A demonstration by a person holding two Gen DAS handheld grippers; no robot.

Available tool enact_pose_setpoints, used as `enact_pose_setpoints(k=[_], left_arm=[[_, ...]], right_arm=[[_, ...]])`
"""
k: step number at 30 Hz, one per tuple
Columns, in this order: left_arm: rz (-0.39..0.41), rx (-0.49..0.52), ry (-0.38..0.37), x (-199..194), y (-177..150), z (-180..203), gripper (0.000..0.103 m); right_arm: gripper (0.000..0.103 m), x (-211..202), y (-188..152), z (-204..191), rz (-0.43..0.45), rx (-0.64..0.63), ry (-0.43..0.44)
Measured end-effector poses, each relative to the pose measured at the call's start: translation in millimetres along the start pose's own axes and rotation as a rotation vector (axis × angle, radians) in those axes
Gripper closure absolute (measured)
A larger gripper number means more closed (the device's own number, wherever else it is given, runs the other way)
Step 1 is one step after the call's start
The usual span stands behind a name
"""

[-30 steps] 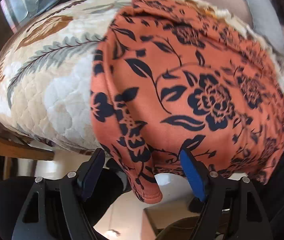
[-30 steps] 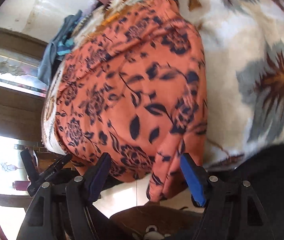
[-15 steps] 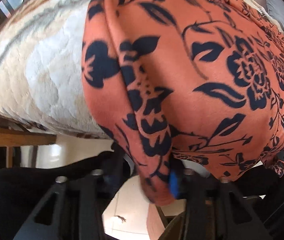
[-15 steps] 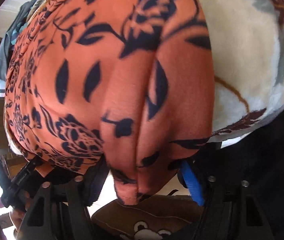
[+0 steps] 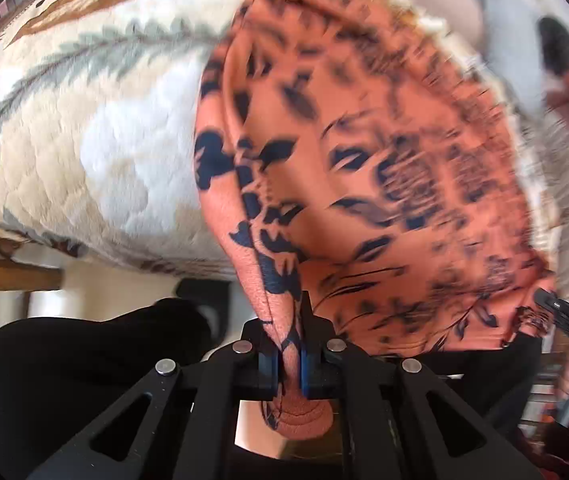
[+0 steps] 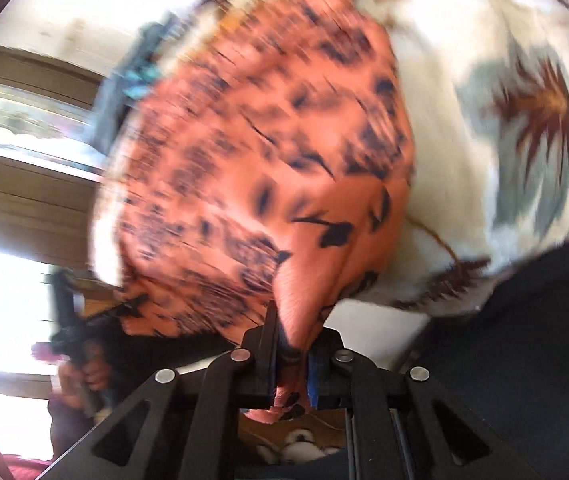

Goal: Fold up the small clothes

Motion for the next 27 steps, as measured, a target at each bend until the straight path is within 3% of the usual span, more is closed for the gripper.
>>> enact_pose_setpoints(k=[4, 8, 15, 19, 22, 25, 26, 27], left_arm=[[0.088, 0.020, -0.083, -43.7, 18.7, 10.9, 0.096], [0.175, 0.027, -0.166, -86.7, 63.2, 21.8, 0.096], [0.277, -0.007, -0.290, -129.7, 134.8, 32.9, 0.096], [0.289, -0.005, -0.258, -132.8, 178.4, 36.9, 0.096], [0.273, -0.006, -0.251, -125.0, 191.7, 44.4, 0.096], [0.276, 0.016, -0.240, -121.6, 185.9, 48.8, 0.096], [0.277, 0.014, -0.237, -121.3, 183.8, 48.4, 0.096], [0.280, 0.008, -0.231, -122.1, 180.7, 46.9, 0.096]], right_arm=[[0.092, -40.6, 21.5, -20.2, 0.119, -0.010, 0.127], [0.092, -76.3, 44.7, -34.4, 0.233, 0.007, 0.222], [0.092, -119.5, 102.1, -56.8, 0.387, 0.056, 0.313], [0.092, -140.7, 137.5, -62.1, 0.433, 0.067, 0.340], [0.091, -139.0, 155.0, -62.5, 0.370, 0.054, 0.192], [0.088, -113.4, 152.6, -61.9, 0.242, 0.089, 0.161], [0.080, -100.2, 146.7, -61.6, 0.202, 0.088, 0.139], [0.060, -84.6, 138.5, -59.2, 0.168, 0.093, 0.114]])
Point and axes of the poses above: each gripper's, at about its wrist camera, not at the fingertips, and x roughly the way its jaws point, z to its right, y to its top, the point moved 5 cm from there along x, roughly the way its jaws point
